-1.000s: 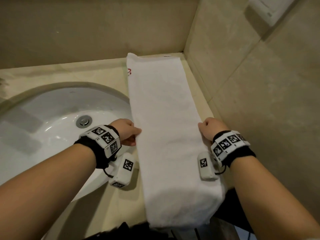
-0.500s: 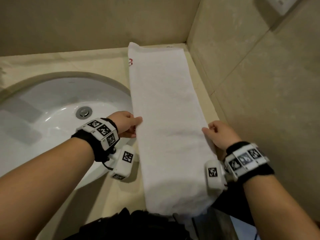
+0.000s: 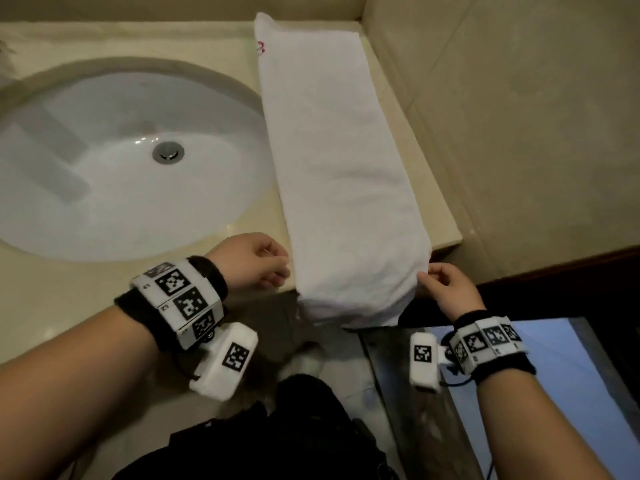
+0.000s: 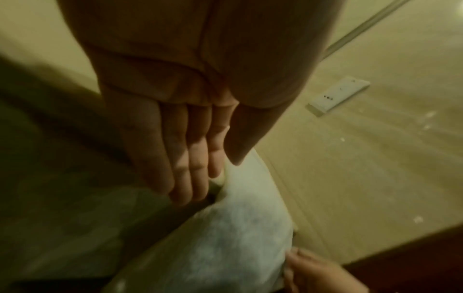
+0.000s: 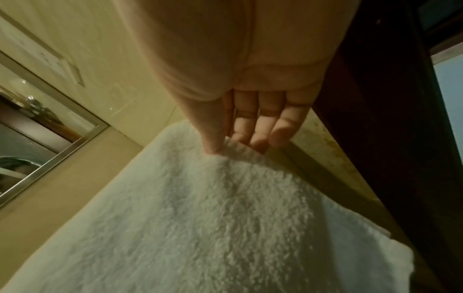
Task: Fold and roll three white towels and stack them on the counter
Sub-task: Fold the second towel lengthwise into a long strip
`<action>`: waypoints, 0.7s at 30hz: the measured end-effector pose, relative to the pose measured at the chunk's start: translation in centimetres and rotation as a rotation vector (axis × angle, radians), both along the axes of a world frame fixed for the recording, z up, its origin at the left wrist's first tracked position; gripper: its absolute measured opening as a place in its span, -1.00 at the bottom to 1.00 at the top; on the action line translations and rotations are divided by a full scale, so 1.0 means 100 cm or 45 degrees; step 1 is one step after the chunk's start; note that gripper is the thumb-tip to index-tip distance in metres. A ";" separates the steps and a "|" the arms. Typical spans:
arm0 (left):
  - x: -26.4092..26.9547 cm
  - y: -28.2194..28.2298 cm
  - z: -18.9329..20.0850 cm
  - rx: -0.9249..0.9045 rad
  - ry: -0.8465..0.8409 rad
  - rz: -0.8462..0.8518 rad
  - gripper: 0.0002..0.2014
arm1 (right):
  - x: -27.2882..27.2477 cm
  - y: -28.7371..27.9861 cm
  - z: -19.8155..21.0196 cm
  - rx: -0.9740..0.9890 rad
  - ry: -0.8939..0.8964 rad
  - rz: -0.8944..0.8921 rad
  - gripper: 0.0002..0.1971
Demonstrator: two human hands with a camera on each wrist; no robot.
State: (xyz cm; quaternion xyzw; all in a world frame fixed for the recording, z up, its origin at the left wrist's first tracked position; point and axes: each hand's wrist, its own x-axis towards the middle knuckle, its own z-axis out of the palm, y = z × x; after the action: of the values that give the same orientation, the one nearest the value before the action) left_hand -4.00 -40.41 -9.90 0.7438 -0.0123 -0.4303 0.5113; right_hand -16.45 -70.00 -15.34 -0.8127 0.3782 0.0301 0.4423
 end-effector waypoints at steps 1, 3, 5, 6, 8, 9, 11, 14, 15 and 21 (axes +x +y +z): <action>-0.014 0.008 -0.002 0.014 -0.026 -0.029 -0.91 | -0.004 0.001 -0.004 0.006 0.018 0.025 -0.79; -0.038 0.023 -0.013 0.183 -0.166 -0.195 -0.92 | -0.009 0.001 -0.011 0.011 0.020 0.058 -0.78; -0.056 0.028 -0.030 0.466 -0.359 -0.422 -0.77 | -0.011 -0.001 -0.015 0.005 -0.002 0.076 -0.79; -0.068 0.025 -0.041 0.537 -0.387 -0.455 -0.64 | -0.012 -0.002 -0.018 0.018 -0.018 0.086 -0.80; -0.084 0.009 -0.059 0.519 -0.338 -0.387 -0.43 | -0.012 -0.004 -0.022 0.049 -0.059 0.103 -0.83; -0.089 -0.001 -0.067 0.478 -0.299 -0.289 -0.37 | -0.011 -0.005 -0.024 0.065 -0.082 0.117 -0.86; -0.098 -0.024 -0.084 0.372 -0.257 -0.075 -0.35 | -0.013 -0.007 -0.025 0.163 -0.128 0.118 -0.98; -0.113 -0.045 -0.099 0.221 -0.225 0.107 -0.39 | -0.016 -0.012 -0.025 0.289 -0.195 0.054 -0.83; -0.118 -0.047 -0.102 0.182 -0.218 0.148 -0.41 | -0.016 -0.015 -0.026 0.289 -0.207 0.048 -0.81; -0.133 -0.044 -0.112 -0.008 -0.084 0.229 -0.46 | -0.010 -0.026 -0.025 0.170 -0.222 0.116 -0.80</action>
State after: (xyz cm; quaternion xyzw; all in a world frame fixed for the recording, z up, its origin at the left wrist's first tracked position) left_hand -17.28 -44.77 -21.05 0.7541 0.0363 -0.3580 0.5494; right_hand -17.48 -72.63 -17.85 -0.7973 0.2983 0.0044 0.5247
